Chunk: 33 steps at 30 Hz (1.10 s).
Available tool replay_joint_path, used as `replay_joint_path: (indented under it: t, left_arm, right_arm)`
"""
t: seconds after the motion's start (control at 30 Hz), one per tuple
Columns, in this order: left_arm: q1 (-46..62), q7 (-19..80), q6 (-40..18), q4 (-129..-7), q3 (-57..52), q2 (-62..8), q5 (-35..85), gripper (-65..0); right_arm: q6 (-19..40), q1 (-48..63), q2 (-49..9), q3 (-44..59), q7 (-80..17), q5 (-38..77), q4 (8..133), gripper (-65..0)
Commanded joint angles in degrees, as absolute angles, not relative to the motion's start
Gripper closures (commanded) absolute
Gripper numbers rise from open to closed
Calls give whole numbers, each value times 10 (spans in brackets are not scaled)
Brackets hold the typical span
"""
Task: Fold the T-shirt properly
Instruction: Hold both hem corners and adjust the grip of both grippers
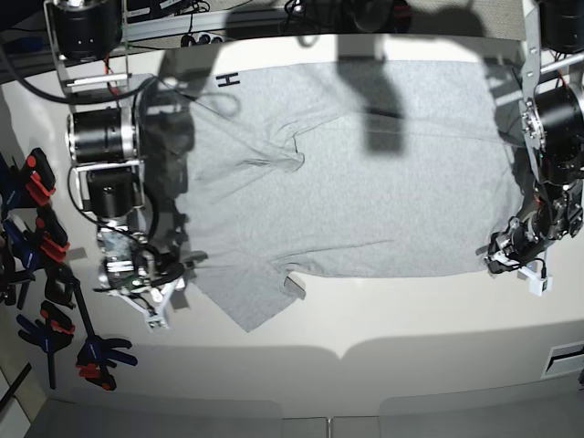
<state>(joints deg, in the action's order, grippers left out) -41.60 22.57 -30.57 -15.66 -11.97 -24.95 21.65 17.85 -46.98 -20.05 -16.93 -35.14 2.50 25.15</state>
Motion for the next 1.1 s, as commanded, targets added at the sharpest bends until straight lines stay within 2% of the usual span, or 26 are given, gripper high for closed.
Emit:
replay_joint_path:
  t: [0.0, 0.2, 0.53, 0.67, 1.07]
  left_arm:
    - [-437, 216, -313, -166, -120, -259, 227, 0]
    - [-437, 216, -314, -166, -120, -259, 227, 0]
    - [-437, 217, -314, -166, -120, -259, 226, 0]
    - [-437, 216, -314, -166, -120, -259, 227, 0]
    - [-437, 214, -314, -166, -120, -259, 227, 0]
  right_arm:
    - [171, -494, -212, -168, -348, 38, 259, -294]
    - [176, -494, -238, -168, -345, 101, 212, -292]
    - [255, -494, -232, -168, -358, 176, 190, -288]
    - [255, -494, -227, -168, -358, 176, 190, -260]
    - [256, -507, -227, -168, -334, 206, 191, -260]
